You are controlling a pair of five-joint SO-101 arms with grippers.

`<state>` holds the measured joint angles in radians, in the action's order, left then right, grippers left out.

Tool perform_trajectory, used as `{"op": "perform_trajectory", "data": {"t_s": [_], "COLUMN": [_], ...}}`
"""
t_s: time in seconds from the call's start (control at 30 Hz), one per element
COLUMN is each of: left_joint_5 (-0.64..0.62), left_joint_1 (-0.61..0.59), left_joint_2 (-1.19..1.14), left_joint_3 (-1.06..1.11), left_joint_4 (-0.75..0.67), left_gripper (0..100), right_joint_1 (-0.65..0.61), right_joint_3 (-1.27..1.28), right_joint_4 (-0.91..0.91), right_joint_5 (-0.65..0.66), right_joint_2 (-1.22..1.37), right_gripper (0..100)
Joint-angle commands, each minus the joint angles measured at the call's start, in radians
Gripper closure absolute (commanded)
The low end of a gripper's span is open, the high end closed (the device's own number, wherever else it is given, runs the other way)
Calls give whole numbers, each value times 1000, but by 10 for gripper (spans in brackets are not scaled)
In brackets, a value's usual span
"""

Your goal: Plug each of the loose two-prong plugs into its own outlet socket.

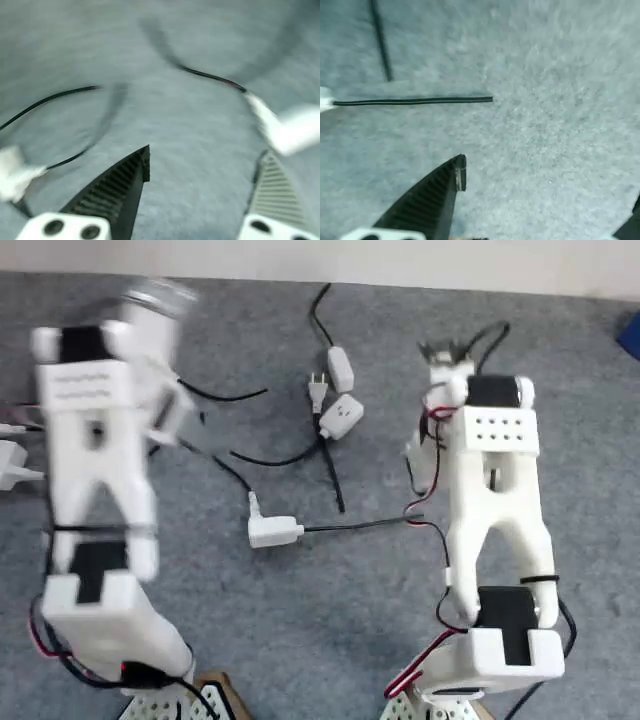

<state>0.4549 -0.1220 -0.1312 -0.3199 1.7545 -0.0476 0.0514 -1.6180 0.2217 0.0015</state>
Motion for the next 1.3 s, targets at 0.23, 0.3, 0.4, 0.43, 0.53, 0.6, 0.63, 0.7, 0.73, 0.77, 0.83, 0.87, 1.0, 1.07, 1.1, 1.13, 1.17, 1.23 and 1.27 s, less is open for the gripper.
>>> {"op": "perform_trajectory", "data": {"t_s": [0.23,0.3,0.4,0.43,0.53,0.6,0.63,0.7,0.73,0.77,0.83,0.87,1.0,1.07,1.1,1.13,1.17,1.23,1.27], "left_joint_5": [146,143,141,141,141,141,141,141,141,141,146,147,147,149,149,149,149,149,150], "left_joint_1": [239,271,328,349,395,421,433,458,461,463,460,458,427,407,401,394,389,387,387], "left_joint_2": [229,229,229,229,229,229,229,228,226,226,228,228,228,228,228,228,228,228,228], "left_joint_3": [601,648,711,730,782,799,800,802,805,812,839,852,905,926,935,944,952,964,967], "left_joint_4": [-298,-356,-448,-485,-592,-631,-637,-637,-637,-637,-641,-641,-674,-697,-707,-715,-721,-732,-736], "left_gripper": [746,746,766,772,772,772,772,772,773,774,773,773,775,773,772,772,775,781,806], "right_joint_1": [-25,-31,-27,-25,-30,-30,-30,-30,-30,-30,-30,-30,-30,-30,-30,-30,-30,-30,-30], "right_joint_3": [631,739,857,883,931,949,951,951,951,951,951,951,951,951,951,951,951,951,951], "right_joint_4": [453,507,542,544,545,545,547,562,565,565,565,565,565,565,565,565,565,565,567], "right_joint_5": [-32,-32,-32,-32,-32,-32,-31,-31,-31,-31,-29,-29,-28,-28,-28,-28,-28,-28,-29], "right_joint_2": [-331,-429,-558,-591,-659,-661,-656,-645,-641,-636,-633,-633,-633,-633,-633,-633,-633,-633,-633], "right_gripper": [523,523,523,523,523,523,523,523,523,523,523,523,523,523,523,523,523,523,523]}}
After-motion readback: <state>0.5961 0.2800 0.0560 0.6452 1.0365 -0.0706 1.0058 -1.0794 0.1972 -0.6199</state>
